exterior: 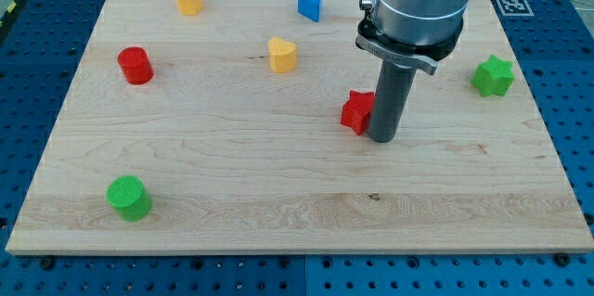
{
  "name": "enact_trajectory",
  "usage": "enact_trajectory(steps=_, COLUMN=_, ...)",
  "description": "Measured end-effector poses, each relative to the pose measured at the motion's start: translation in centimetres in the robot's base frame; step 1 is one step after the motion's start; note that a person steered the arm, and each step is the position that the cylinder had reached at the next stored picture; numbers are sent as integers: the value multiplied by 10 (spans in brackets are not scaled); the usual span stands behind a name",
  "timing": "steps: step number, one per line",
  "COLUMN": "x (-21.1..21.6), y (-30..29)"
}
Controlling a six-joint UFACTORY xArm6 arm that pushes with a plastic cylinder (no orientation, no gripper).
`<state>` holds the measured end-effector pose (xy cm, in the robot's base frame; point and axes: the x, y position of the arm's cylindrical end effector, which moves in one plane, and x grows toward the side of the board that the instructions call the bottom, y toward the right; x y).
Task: Put your hand at the center left corner
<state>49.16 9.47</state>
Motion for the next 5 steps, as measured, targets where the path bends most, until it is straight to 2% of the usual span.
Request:
enact_trajectory(steps=4, x=1, y=-15)
enact_trajectory(steps=5, x=-1, y=-43)
